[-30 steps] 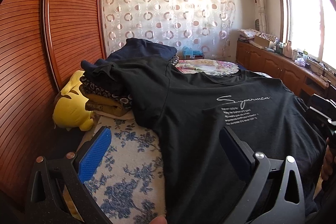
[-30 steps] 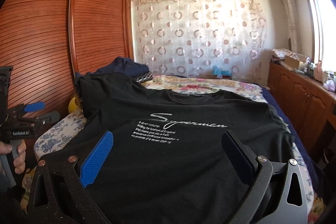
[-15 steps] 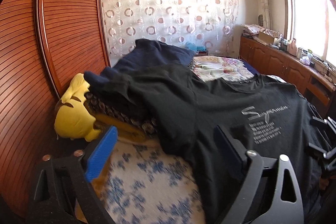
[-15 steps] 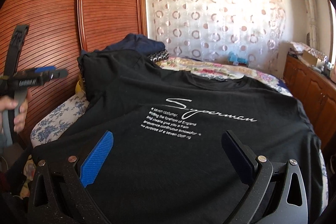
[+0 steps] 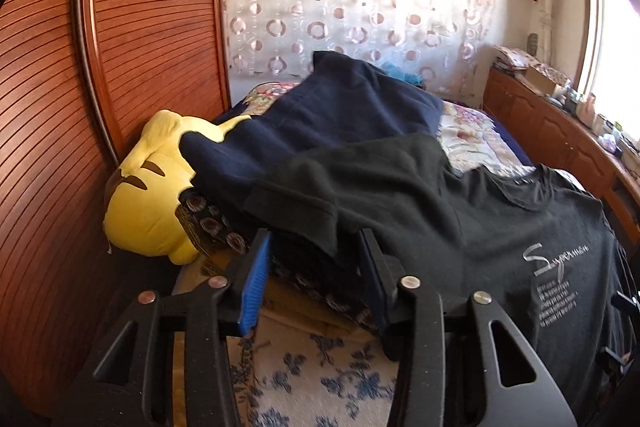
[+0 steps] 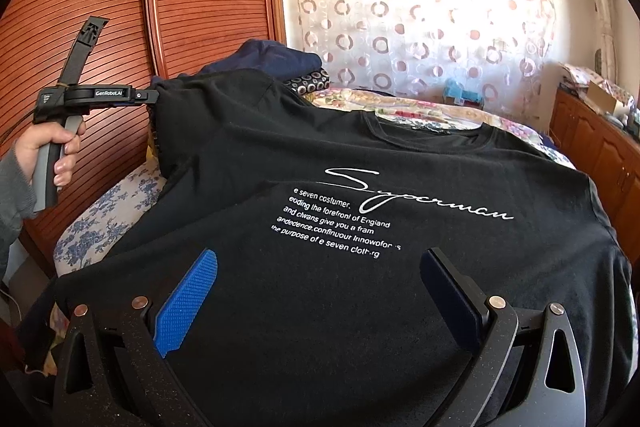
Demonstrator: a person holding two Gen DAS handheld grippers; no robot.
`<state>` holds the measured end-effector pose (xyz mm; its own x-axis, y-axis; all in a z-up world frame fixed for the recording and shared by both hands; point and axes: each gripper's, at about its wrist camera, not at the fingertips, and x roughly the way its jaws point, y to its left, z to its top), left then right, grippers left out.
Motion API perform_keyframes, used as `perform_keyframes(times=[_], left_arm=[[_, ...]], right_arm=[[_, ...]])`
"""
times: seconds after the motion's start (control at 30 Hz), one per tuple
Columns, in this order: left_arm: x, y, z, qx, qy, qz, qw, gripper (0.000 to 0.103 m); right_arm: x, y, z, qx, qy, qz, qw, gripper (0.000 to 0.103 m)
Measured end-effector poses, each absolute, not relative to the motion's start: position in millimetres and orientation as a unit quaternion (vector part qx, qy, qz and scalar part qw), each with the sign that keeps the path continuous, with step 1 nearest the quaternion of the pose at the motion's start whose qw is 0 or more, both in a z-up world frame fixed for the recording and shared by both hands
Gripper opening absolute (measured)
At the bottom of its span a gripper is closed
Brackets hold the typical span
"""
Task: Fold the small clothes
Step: 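Grasp the shirt sleeve with the left tool and fold it onto the body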
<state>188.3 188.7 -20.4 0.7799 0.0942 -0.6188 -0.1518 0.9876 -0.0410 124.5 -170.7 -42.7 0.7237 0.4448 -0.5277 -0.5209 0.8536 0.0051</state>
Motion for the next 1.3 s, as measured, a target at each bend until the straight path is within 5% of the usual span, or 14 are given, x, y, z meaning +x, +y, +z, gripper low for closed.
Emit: perform_keyframes(times=[0.07,0.2,0.67,0.73,0.87,0.97,1.3], left_arm=[[192.8,188.5,-19.4,-0.042,0.327,0.064,0.942,0.038],[194.8,179.3,-13.3,-0.024,0.322,0.06,0.945,0.008],[187.5,55.7,53.5,0.076,0.303,-0.083,0.946,0.005],[186.7,40.3,55.1,0.088,0.308,-0.101,0.942,0.011],[181.6,29.0,53.9,0.1,0.304,-0.128,0.939,0.048],[178.9,34.9,49.6,0.095,0.314,-0.135,0.935,0.067],[161.0,73.9,-24.9,0.051,0.362,-0.11,0.924,0.067]], right_arm=[[124.0,-168.7,-43.0,-0.074,0.265,0.258,0.926,0.101],[123.8,-162.6,-43.4,-0.079,0.26,0.255,0.928,0.101],[126.4,-168.7,-45.3,-0.054,0.259,0.252,0.931,0.101],[126.2,-168.0,-45.6,-0.052,0.259,0.251,0.931,0.101],[127.4,-168.5,-46.1,-0.047,0.261,0.252,0.931,0.101],[127.4,-167.6,-46.6,-0.044,0.261,0.253,0.931,0.101],[131.1,-172.6,-45.9,-0.032,0.27,0.259,0.927,0.101]])
